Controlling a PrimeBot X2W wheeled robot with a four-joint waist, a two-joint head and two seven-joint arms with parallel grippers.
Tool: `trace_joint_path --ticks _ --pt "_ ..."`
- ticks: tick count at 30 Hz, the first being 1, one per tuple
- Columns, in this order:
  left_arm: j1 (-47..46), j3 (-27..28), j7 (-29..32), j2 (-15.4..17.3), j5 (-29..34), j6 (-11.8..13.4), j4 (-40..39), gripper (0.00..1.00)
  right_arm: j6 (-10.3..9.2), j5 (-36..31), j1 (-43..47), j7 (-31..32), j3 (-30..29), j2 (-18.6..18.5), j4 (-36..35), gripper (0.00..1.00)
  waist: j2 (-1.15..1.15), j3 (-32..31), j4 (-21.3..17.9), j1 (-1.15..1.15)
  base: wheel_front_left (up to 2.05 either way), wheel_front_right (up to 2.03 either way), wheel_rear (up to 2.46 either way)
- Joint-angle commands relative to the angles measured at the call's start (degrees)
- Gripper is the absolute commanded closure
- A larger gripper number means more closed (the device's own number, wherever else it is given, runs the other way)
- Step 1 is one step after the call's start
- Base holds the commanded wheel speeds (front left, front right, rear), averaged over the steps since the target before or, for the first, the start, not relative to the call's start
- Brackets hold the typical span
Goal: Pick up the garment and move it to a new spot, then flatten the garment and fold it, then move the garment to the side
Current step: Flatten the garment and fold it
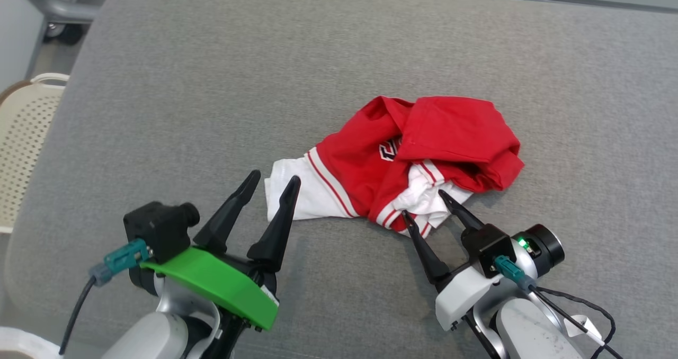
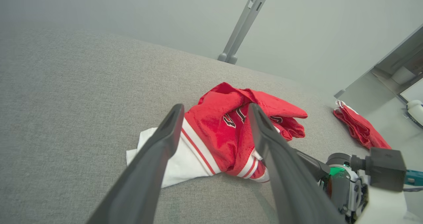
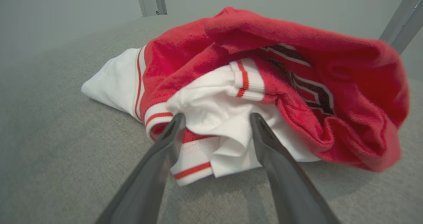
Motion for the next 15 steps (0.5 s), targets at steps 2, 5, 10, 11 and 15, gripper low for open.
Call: trace_joint_path --ticks 2,5,10,11,15 --pt "3.0 0.9 -2.2 -1.0 -1.3 0.4 0.5 0.0 -0.01 -0.5 -0.6 1.4 -0.4 -0.2 1.3 0.17 0.0 -1.3 3.0 0.0 0.0 0.0 0.0" --pt "4.7 1.0 -3.5 -1.8 -2.3 0.2 1.3 0.0 -0.01 -0.6 -1.0 2.7 -1.2 -0.2 2.3 1.0 0.0 -1.7 3.2 0.0 0.0 0.0 0.0" --pt "5.7 1.3 -4.9 -2.5 -3.1 -0.2 2.4 0.0 0.0 4.0 -2.8 4.7 -0.5 -0.1 -2.3 1.0 0.0 -2.4 2.7 0.0 0.0 0.0 0.0" --pt "5.7 1.6 -5.1 -2.7 -3.3 -0.4 2.7 0.0 0.01 5.9 -3.5 5.8 1.0 -0.1 -4.7 1.0 0.0 -2.7 2.5 0.0 0.0 0.0 0.0" --pt "4.9 2.1 -5.9 -3.0 -3.1 -0.5 3.9 0.0 -0.01 13.7 -8.9 13.8 5.5 -0.4 -17.4 1.0 0.0 -3.3 1.7 0.0 0.0 0.0 0.0"
